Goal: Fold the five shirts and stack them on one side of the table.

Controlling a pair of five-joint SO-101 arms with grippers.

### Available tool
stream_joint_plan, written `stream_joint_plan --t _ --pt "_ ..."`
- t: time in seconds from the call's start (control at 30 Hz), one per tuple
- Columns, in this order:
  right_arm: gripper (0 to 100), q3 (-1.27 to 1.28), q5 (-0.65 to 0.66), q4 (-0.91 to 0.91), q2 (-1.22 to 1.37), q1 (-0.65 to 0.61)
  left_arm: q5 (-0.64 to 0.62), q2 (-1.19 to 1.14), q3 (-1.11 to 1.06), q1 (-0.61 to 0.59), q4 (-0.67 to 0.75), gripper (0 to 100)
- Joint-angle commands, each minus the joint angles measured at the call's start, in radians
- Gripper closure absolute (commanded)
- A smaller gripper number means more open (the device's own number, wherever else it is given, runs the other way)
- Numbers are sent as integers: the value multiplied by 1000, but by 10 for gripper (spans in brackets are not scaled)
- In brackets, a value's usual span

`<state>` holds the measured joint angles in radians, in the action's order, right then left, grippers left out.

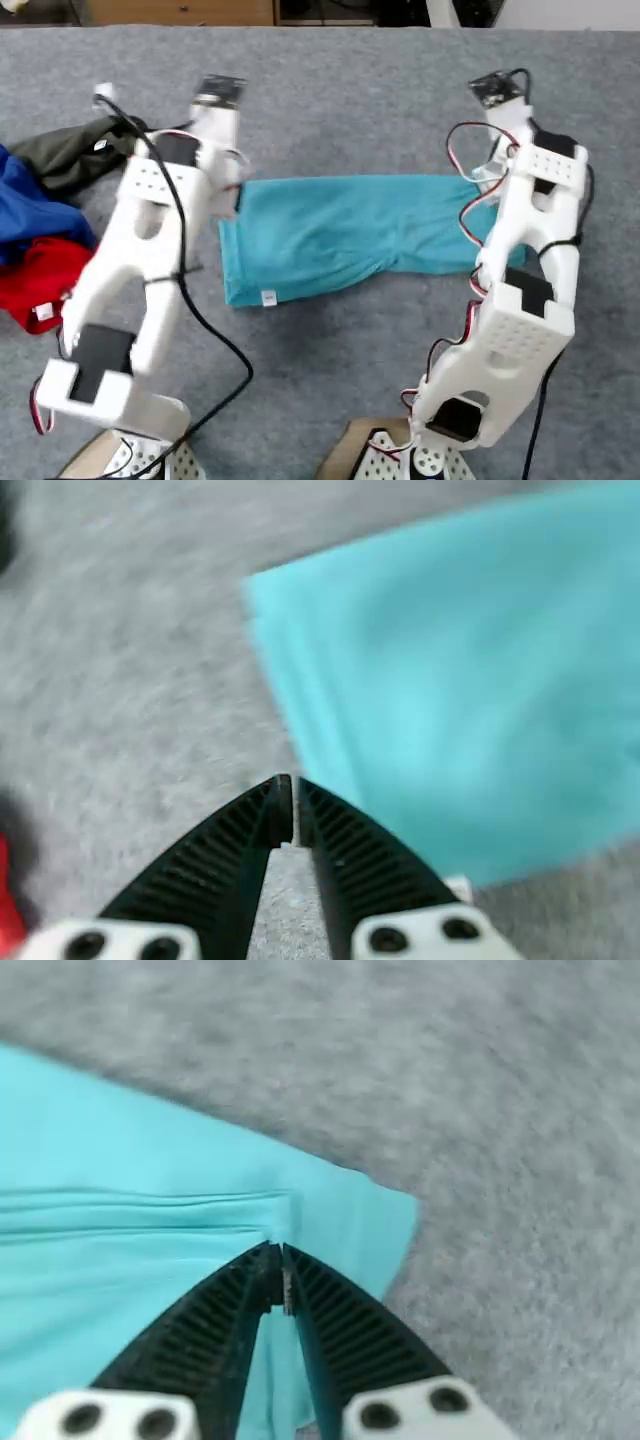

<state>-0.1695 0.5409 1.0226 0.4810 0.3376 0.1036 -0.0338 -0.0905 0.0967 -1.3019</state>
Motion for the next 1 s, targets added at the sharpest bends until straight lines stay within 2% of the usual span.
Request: stream_joint_plan --t 0.0,0.1,0.27,0.5,0.63,0.97 --pt "993 -53 -60 -71 -30 50 -91 -79 72 -46 -57 869" --pt "993 -67 -91 -106 -7 88 -161 -170 135 -43 -126 822" --pt "993 -111 -157 -135 28 156 -173 -278 232 2 -187 814" --pt "993 -160 -164 -137 88 179 -181 -410 275 3 -180 819" --pt "993 -171 -163 -137 104 180 -227 -470 313 5 -180 819" --pt "993 -168 -157 -137 104 174 -255 -524 345 8 -176 819"
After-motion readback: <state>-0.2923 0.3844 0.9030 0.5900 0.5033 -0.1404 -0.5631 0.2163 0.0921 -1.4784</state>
